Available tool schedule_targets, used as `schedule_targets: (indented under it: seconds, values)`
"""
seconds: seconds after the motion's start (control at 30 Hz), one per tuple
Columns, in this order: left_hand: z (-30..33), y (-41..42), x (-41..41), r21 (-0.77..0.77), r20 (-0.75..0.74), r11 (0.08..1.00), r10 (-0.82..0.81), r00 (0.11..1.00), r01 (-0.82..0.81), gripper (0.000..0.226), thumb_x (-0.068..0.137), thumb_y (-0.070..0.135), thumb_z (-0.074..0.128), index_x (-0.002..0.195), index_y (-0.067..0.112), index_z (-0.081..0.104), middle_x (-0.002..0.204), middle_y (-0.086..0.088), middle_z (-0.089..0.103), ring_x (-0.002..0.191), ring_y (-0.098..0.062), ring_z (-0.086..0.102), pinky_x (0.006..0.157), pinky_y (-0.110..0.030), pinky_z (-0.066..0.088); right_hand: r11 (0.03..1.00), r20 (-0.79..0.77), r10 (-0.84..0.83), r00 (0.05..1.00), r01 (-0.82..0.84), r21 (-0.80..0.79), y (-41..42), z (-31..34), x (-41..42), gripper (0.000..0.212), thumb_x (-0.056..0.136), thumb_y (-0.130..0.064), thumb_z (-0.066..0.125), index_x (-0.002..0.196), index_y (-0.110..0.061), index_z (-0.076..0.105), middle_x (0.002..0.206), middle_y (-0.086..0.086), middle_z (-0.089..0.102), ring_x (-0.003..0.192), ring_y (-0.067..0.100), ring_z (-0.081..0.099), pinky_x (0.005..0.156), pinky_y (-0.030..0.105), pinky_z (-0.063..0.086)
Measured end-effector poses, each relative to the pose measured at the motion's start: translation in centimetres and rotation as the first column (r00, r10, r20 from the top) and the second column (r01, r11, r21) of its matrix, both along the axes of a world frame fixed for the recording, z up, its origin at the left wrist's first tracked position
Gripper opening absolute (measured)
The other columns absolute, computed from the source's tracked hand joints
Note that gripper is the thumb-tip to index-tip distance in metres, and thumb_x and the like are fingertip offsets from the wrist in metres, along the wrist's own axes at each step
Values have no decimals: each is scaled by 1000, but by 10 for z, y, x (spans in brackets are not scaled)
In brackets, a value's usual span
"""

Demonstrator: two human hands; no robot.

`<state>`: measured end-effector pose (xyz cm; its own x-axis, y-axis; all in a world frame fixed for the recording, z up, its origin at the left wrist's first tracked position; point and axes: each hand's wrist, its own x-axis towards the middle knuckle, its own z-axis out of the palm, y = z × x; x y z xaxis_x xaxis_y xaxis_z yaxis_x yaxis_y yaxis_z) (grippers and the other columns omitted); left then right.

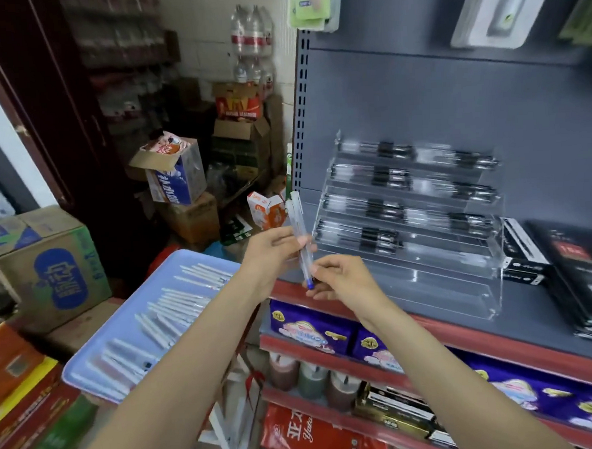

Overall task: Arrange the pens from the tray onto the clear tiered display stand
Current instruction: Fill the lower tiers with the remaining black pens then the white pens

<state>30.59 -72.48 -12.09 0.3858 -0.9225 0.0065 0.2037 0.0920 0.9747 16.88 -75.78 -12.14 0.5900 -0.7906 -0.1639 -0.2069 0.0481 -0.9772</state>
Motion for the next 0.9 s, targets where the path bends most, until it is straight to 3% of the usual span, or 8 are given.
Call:
schedule_targets:
  seconds: [0.13,0.27,0.33,0.43,0.53,0.6,0.73,0.9]
  values:
    - [15,-6,-6,28,321,999,-52,945,46,10,83,8,66,89,16,67,80,0,69,74,-9,66,69,-21,54,978,-95,-75,993,54,-200,-15,18,-22,16,92,-19,58,107,-15,59,91,4,67,76,12,65,64,21,53]
    - [31,-22,-25,96,725,980,-190,662,176,15,80,8,70,95,10,68,82,1,65,77,-7,60,80,-22,49,947,117,-185,976,208,-244,-37,38,-61,24,92,-17,58,115,-22,57,97,0,67,81,12,66,65,21,51]
    - [36,-31,-40,123,772,959,-253,583,254,13,81,9,69,93,13,67,83,2,66,78,-5,61,80,-20,49,945,206,-187,961,233,-228,-42,39,-79,7,91,-11,58,94,-13,64,87,3,68,73,11,66,65,20,51]
    - [42,-46,-64,90,776,949,-258,576,303,7,92,8,53,94,13,58,84,4,64,75,-2,59,65,-8,45,914,295,-291,910,356,-194,-51,36,-107,14,89,-5,59,76,-10,63,74,3,68,68,11,67,69,19,54]
    - [42,-64,-84,56,858,972,-163,487,226,11,99,14,37,93,14,45,82,5,59,75,-12,56,64,-21,44,884,430,-399,810,464,-54,-62,34,-138,15,88,-2,58,74,-8,61,71,0,66,69,12,67,73,18,56]
    - [41,-75,-96,25,902,968,-129,413,248,10,97,20,44,90,15,49,76,9,56,67,-9,52,60,-22,40,866,463,-434,773,499,-22,-68,33,-157,15,88,-2,58,75,-7,61,76,3,65,72,13,67,73,17,55]
    - [39,-96,-120,-19,902,948,-121,414,319,10,88,18,63,92,12,70,68,13,55,59,2,50,57,-5,36,862,478,-434,764,507,-27,-80,29,-182,14,88,-2,58,75,-4,58,77,2,63,75,13,67,75,16,55]
    - [31,-114,-137,88,907,940,-213,364,330,11,82,26,70,89,18,70,75,5,63,64,2,53,58,-12,35,873,453,-411,791,485,-54,-97,27,-205,14,88,0,57,75,-4,57,80,2,62,77,12,65,73,14,53]
